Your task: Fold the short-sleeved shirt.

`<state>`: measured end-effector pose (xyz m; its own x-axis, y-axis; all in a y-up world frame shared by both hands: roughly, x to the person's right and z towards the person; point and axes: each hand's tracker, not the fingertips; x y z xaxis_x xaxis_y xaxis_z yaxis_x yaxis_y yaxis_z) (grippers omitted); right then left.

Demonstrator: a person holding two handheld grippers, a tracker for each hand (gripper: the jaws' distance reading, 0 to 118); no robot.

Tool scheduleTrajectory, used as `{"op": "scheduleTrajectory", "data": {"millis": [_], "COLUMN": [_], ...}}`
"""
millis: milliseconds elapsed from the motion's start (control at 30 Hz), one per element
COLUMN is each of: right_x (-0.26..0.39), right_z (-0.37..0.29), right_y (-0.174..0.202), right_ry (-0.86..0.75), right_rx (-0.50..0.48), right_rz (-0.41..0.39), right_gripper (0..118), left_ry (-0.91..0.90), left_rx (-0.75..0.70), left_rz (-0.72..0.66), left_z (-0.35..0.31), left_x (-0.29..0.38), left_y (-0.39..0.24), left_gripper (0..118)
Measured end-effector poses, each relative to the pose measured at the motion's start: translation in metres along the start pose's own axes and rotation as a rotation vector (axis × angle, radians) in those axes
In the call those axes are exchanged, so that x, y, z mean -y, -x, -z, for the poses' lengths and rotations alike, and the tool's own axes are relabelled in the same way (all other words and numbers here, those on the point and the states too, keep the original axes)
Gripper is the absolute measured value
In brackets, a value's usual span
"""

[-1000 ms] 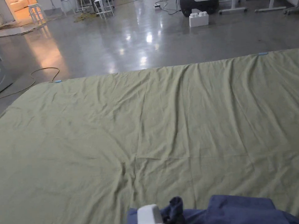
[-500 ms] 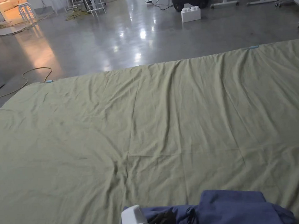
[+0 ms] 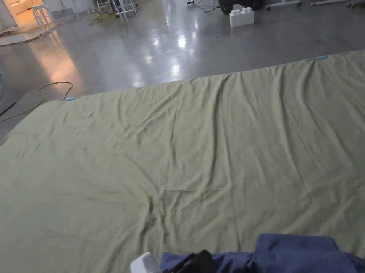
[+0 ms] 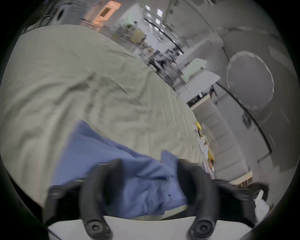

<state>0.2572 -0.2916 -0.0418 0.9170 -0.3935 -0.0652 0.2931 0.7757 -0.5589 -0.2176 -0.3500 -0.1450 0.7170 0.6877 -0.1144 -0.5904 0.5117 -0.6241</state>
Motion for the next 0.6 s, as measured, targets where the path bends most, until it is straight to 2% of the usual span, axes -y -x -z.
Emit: {"op": "scheduleTrajectory", "data": {"millis": [33,67,200,267,300,333,400,600], "right_x": [0.001,0.003,0.004,0.004,0.003,0.001,-0.001,-0.008], "right_z": [0.002,0.004,0.006,0.007,0.007,0.008,0.010,0.009], "right_y": [-0.003,-0.003,0.004,0.006,0.008,0.010,0.012,0.013], "right_ry": [0.008,0.016,0.033,0.037,0.034,0.028,0.023,0.012], "right_rx": [-0.007,-0.013,-0.025,-0.030,-0.033,-0.037,-0.039,-0.053], "right_rz": [0.002,0.004,0.002,0.004,0.005,0.004,-0.001,-0.045], "right_gripper": [0,0,0,0,0,0,0,0], "left_ry": [-0.027,-0.041,0.065,0.119,0.123,0.123,0.099,-0.014], "left_rx": [0.011,0.011,-0.093,-0.038,0.031,0.069,-0.014,0.086], "left_rz": [-0.038,-0.070,-0.200,-0.234,-0.235,-0.250,-0.255,-0.333], "left_z": [-0.010,-0.017,-0.002,0.010,0.014,0.021,0.028,-0.007], "left_x": [-0.008,-0.017,-0.021,-0.010,-0.005,0.000,0.004,-0.014], "left_y": [0.015,0.030,0.087,0.096,0.095,0.092,0.087,0.085], "left_gripper": [91,98,96,78,60,50,16,15]}}
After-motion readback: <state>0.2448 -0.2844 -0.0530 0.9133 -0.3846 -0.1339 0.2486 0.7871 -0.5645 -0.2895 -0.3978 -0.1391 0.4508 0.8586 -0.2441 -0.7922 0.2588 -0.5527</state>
